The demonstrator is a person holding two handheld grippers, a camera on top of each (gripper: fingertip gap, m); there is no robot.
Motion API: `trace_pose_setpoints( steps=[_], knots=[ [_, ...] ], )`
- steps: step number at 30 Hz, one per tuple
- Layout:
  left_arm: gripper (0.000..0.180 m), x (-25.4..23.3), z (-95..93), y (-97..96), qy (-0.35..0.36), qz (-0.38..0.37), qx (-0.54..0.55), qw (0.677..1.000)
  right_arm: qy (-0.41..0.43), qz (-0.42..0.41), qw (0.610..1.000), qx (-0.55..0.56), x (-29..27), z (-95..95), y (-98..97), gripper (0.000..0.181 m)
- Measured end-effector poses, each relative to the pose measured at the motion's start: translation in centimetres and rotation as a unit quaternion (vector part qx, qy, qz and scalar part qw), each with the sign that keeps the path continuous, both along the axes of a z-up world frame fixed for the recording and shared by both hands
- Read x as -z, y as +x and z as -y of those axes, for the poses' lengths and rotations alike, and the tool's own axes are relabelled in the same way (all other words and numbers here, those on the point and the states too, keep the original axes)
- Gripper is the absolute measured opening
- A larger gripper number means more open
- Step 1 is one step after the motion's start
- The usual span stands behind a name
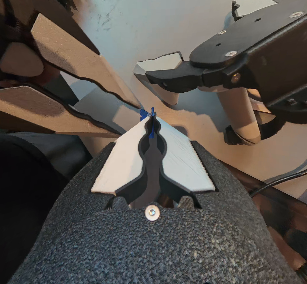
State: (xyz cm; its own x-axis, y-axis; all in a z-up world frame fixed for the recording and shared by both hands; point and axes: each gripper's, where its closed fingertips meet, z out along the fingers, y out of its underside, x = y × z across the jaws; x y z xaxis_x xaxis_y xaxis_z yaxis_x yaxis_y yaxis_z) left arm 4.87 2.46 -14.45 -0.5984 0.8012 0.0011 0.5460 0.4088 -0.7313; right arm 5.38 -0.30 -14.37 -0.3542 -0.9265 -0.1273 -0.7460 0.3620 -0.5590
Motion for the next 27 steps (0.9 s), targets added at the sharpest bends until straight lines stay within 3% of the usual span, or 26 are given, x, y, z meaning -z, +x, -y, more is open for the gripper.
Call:
trace_pose_setpoints(
  steps=[3, 7, 10, 16, 22, 27],
  knots=[
    [0.033, 0.6, 0.4, -0.2, -0.004, 0.013, 0.007, 1.000, 0.005, -0.013, 1.000, -0.002, 0.4, -0.2, -0.1, 0.000],
    [0.004, 2.6, -0.1, -0.3, -0.009, 0.068, 0.036, 0.997, 0.037, -0.038, 0.999, 0.012, 0.6, -0.3, -0.5, 0.000],
    [0.000, 3.1, -0.4, -0.6, -0.018, 0.080, 0.037, 0.996, 0.074, -0.037, 0.996, 0.031, 0.3, -0.4, -0.2, 0.000],
    [0.000, 3.7, -0.8, -0.8, 0.035, 0.022, -0.014, 0.999, 0.170, -0.029, 0.979, 0.113, 0.7, 0.3, -0.5, 0.000],
    [0.000, 3.9, -1.1, 0.6, 0.056, 0.006, -0.045, 0.997, 0.116, -0.090, 0.987, 0.064, 2.0, -0.1, -1.6, 0.000],
    [0.015, 3.5, -1.0, 1.5, 0.064, 0.005, -0.063, 0.996, 0.098, -0.087, 0.990, 0.054, 1.4, -0.4, -1.6, 0.000]
  ],
)
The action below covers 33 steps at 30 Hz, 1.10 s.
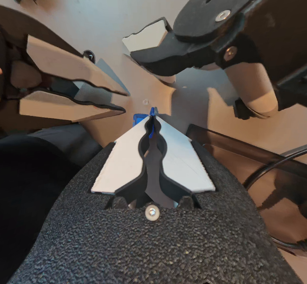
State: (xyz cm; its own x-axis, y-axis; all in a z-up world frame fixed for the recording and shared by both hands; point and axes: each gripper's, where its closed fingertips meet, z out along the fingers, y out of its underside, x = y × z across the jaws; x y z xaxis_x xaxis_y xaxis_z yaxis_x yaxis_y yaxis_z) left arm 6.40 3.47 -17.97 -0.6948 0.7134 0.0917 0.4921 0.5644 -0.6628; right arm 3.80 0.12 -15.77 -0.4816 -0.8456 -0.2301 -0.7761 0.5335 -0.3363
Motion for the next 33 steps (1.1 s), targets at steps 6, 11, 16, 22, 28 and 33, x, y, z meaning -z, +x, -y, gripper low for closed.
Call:
trace_pose_setpoints(
  steps=[6, 11, 16, 22, 28, 33],
  knots=[
    [0.038, -1.9, -0.4, 0.7, 0.005, -0.035, -0.014, 0.999, 0.050, 0.070, 0.996, 0.020, -3.2, -1.3, 0.0, 0.000],
    [0.043, -5.5, -2.0, -0.9, -0.026, -0.100, 0.065, 0.993, 0.156, 0.187, 0.970, 0.006, -7.6, -3.7, 1.7, 0.000],
    [0.022, -8.6, -2.7, -1.7, -0.039, -0.143, 0.114, 0.982, 0.138, 0.194, 0.971, -0.027, -8.2, -4.1, 1.7, 0.000],
    [0.018, -9.7, -3.2, -2.2, -0.004, -0.199, 0.119, 0.973, 0.152, 0.211, 0.963, -0.071, -8.7, -6.3, 2.0, 0.000],
    [0.003, -9.2, -3.6, -2.2, 0.019, -0.209, 0.109, 0.972, 0.162, 0.218, 0.961, -0.051, -7.9, -6.1, 2.2, 0.001],
    [0.002, -7.2, -3.4, -1.7, 0.071, -0.195, 0.076, 0.975, 0.140, 0.223, 0.965, -0.022, -7.5, -4.6, 2.2, 0.008]
  ],
)
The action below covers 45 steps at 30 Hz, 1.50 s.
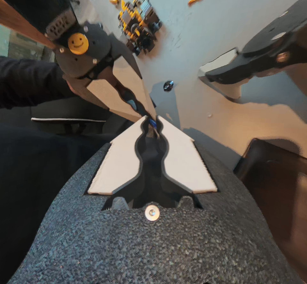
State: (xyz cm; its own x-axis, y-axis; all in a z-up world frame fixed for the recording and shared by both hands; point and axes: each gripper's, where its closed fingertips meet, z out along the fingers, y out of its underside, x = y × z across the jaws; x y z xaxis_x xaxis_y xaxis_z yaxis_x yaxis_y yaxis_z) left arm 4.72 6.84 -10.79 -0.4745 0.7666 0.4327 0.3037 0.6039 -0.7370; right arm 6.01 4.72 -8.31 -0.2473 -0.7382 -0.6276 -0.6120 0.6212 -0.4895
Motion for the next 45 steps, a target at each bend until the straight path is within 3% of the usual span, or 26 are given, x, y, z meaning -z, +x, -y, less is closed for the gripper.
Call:
trace_pose_setpoints(
  steps=[9, 19, 45],
  knots=[
    [0.002, 4.4, 1.5, 7.0, 0.084, 0.046, -0.160, 0.982, -0.003, 0.023, 0.998, 0.061, -0.6, 2.2, -1.2, 0.012],
    [0.002, 6.0, 4.1, 16.7, 0.114, 0.063, -0.283, 0.950, -0.002, 0.011, 0.998, 0.068, 0.6, 1.1, -2.4, 0.011],
    [0.002, 7.8, -0.1, 16.8, 0.145, 0.030, -0.300, 0.942, -0.026, -0.048, 0.995, 0.082, 3.1, -0.5, -4.3, 0.016]
  ],
)
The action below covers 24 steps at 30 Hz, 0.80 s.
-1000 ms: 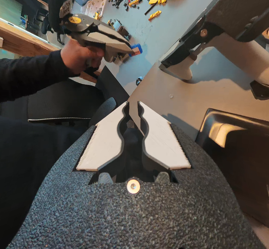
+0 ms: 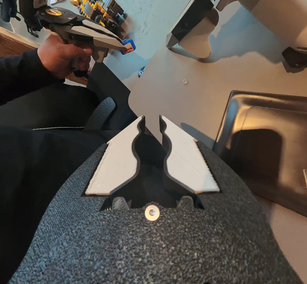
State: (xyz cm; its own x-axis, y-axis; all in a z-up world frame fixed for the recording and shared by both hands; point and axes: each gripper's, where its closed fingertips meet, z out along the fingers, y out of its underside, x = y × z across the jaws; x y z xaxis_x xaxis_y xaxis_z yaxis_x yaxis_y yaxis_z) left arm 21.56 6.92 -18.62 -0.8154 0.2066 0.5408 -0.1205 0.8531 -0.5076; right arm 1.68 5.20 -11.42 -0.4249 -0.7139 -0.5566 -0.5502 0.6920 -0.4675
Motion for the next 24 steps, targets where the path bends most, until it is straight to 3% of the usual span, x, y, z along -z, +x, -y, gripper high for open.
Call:
trace_pose_setpoints(
  steps=[5, 8, 14, 19, 24],
  knots=[
    [0.002, -0.1, -0.7, -0.3, -0.001, -0.001, 0.004, 1.000, -0.006, 0.003, 1.000, 0.003, -0.1, -0.4, 0.2, 0.016],
    [0.002, -1.7, -0.5, -0.6, -0.038, -0.009, 0.004, 0.999, -0.022, 0.016, 1.000, -0.003, -1.0, -0.7, 0.7, 0.016],
    [0.002, -5.5, -1.7, -0.6, -0.085, 0.007, 0.011, 0.996, -0.075, 0.023, 0.993, -0.093, -2.7, -1.9, 2.1, 0.018],
    [0.002, -9.1, -3.8, 0.5, -0.099, 0.026, -0.077, 0.992, -0.132, 0.061, 0.966, -0.215, -4.5, -3.1, 5.3, 0.018],
    [0.002, -12.0, -8.6, 0.3, -0.093, 0.028, -0.230, 0.968, -0.137, 0.107, 0.916, -0.362, -5.5, -6.5, 9.0, 0.018]
  ],
)
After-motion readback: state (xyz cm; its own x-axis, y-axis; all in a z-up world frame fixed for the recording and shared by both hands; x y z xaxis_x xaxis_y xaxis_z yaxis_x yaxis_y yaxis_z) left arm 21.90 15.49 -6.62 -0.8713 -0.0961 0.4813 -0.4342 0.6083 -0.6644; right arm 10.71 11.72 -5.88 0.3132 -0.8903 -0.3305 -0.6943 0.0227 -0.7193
